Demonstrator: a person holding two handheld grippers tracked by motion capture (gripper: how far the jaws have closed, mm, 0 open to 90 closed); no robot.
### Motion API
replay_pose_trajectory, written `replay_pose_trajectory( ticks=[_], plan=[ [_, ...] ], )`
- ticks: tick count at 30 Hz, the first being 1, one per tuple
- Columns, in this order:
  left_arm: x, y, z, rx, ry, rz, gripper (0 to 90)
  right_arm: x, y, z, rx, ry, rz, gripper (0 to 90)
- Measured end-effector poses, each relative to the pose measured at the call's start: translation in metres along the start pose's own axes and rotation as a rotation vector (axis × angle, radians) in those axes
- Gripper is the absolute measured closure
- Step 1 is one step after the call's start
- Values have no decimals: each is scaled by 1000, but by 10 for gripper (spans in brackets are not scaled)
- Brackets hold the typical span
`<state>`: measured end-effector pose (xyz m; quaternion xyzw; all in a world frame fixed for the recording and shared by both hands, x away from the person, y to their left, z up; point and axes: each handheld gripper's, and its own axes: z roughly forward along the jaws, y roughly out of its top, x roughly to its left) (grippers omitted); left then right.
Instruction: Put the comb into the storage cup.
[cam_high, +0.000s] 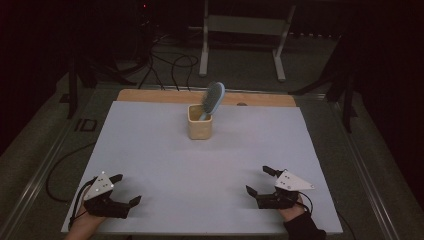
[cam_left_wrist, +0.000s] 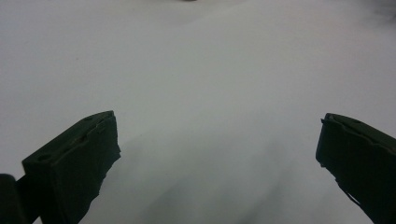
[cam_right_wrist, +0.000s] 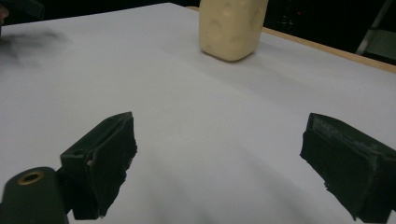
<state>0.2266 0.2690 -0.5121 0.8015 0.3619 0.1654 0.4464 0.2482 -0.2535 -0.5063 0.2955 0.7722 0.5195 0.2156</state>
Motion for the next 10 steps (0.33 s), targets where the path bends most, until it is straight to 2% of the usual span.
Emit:
replay_pose_trajectory(
  ticks=[10],
  plan=[
    [-1,1,1,-8,22,3,0,0,0,1,1,-2,-3,99]
  ],
)
